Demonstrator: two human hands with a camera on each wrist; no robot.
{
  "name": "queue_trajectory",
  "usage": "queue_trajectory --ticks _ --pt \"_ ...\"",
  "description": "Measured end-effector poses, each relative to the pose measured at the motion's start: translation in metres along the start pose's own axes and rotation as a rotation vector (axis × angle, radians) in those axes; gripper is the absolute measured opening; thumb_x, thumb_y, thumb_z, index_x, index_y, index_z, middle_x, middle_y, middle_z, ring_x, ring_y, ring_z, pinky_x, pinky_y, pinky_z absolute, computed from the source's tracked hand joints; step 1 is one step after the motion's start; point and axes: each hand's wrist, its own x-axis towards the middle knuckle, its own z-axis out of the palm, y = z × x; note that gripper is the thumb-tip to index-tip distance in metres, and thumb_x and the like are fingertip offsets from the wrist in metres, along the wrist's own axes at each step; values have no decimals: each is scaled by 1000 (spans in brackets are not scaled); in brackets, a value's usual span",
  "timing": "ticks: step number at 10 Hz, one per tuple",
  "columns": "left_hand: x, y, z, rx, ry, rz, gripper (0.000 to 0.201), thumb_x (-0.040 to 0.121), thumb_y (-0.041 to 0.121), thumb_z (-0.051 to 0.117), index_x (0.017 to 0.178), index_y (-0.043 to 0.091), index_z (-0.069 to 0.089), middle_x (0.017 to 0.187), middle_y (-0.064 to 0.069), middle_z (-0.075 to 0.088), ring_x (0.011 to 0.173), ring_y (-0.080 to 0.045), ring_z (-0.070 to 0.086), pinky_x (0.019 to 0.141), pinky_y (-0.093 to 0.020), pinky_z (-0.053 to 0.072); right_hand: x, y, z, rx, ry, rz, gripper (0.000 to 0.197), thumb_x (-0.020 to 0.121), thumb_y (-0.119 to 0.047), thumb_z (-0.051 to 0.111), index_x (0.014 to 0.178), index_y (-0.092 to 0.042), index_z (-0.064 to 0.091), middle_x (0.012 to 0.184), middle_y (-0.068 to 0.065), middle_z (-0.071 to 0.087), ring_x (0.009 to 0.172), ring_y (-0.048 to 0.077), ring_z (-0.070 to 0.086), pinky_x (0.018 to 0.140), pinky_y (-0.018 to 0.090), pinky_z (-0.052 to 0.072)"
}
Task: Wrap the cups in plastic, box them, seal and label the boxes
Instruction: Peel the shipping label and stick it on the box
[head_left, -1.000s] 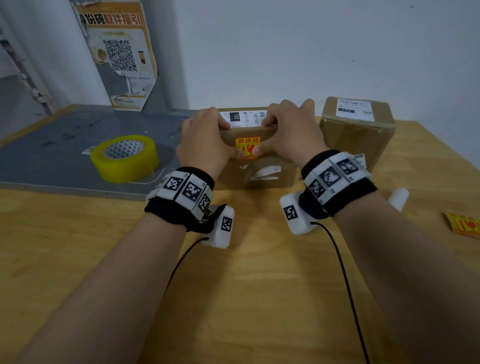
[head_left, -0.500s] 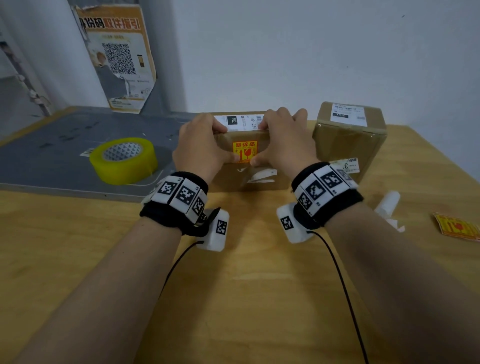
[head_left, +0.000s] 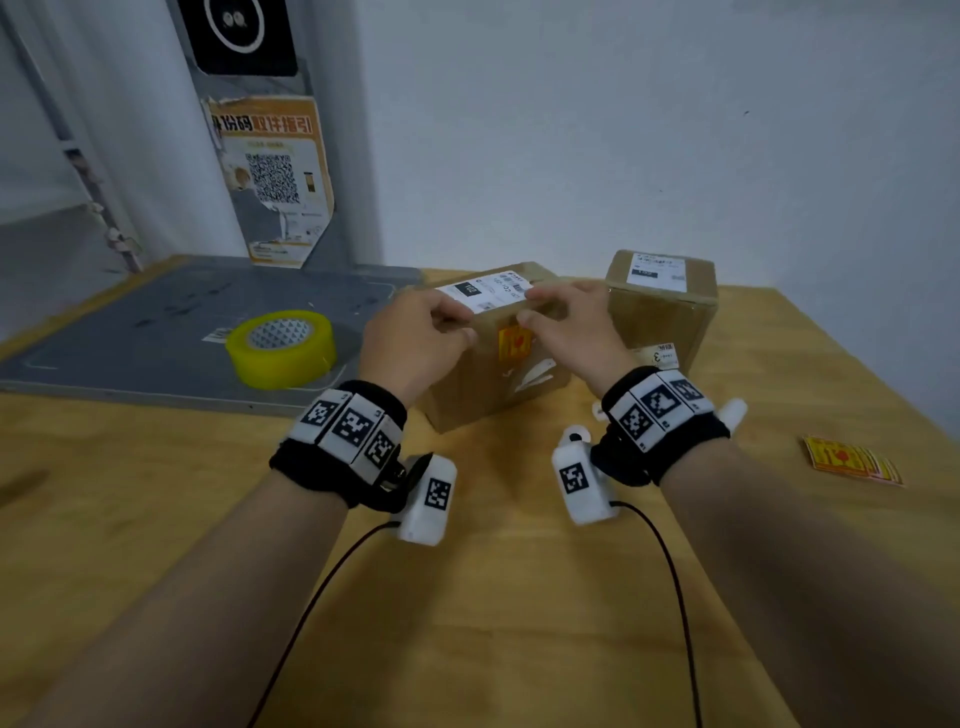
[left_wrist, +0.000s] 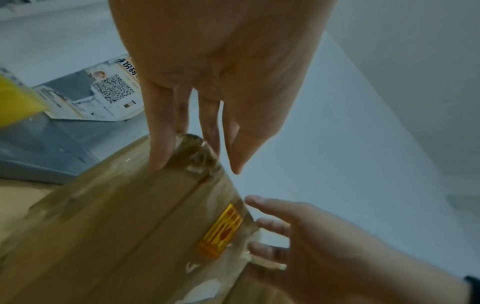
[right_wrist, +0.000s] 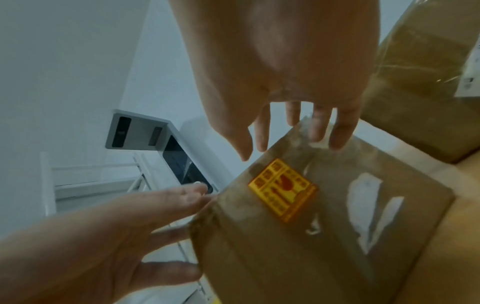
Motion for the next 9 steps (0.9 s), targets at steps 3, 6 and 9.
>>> queue_trajectory --ticks 3,6,9 --pt "12 -12 -18 -398 -134 -348 56 88 33 79 139 31 55 139 6 58 125 -21 56 99 -48 53 -26 -26 15 -85 -287 -108 68 71 -70 78 131 -41 65 161 1 33 151 22 29 125 51 22" --pt "26 -4 32 -582 -160 -490 33 98 31 69 126 22 54 128 -1 62 118 -25 62 86 -50 62 16 -6 -12 3 -262 -94 52 85 -10 82 131 -28 68 159 -6 43 142 14 45 107 20 36" --pt "30 46 21 -455 -142 -362 47 104 40 50 145 18 51 142 -3 56 121 -24 53 105 -44 45 8 -25 -42 -17 -142 -34 48 98 -24 68 145 -19 57 148 -1 53 126 13 53 79 8 38"
